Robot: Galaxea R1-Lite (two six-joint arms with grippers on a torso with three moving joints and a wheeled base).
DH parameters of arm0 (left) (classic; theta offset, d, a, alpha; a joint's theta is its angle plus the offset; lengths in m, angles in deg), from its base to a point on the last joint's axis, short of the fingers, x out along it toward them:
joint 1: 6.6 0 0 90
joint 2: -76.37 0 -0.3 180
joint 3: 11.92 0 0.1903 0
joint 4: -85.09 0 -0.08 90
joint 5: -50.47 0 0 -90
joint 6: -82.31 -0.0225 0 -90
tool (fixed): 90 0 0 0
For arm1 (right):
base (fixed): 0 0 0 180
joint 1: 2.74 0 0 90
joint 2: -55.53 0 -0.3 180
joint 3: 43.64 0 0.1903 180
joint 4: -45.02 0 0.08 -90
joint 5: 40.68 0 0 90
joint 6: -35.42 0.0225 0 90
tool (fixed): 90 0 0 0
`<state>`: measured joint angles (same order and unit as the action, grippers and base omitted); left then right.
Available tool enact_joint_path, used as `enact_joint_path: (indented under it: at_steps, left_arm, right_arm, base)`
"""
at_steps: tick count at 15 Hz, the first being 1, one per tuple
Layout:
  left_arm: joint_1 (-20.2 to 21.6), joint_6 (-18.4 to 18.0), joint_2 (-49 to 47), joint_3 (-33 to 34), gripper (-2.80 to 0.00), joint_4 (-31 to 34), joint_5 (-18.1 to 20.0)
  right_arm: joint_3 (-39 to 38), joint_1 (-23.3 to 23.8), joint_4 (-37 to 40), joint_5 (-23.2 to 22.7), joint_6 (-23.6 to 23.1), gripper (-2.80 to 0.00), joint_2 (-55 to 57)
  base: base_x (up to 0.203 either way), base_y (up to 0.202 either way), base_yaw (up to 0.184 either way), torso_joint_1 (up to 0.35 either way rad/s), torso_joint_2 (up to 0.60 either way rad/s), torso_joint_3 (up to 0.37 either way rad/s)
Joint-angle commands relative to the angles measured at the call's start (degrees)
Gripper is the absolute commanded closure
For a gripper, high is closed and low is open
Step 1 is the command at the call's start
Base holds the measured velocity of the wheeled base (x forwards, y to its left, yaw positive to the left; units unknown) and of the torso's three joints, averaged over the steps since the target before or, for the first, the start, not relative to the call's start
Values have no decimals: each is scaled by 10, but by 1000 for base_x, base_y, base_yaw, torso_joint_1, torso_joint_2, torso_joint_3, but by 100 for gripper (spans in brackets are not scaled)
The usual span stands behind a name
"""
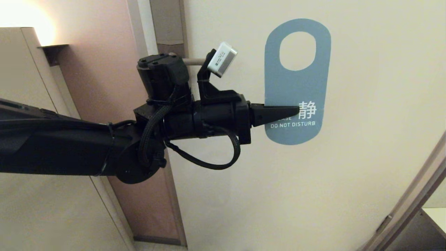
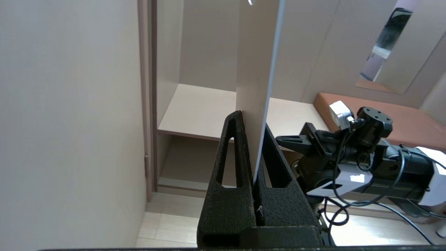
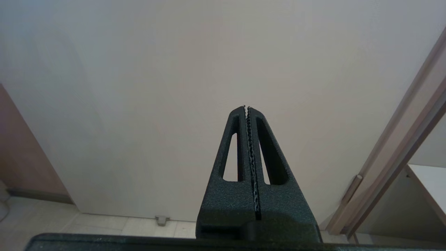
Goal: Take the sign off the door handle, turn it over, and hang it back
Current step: Hand it to the other hand
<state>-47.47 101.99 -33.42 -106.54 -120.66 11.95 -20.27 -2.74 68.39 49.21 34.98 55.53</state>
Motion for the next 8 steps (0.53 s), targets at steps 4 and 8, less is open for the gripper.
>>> enact_joint_path:
  at_steps: [4,8]
  left_arm:
    - [-10,1,-1,2,0,-2,3]
    - [-16,25,2,2,0,-5,3]
  right_arm:
    - [0,0,0,0,1,0,0]
    - [0,0,0,1,0,0,0]
  base:
    - [0,0,0,0,0,0]
    - [0,0,0,0,0,0]
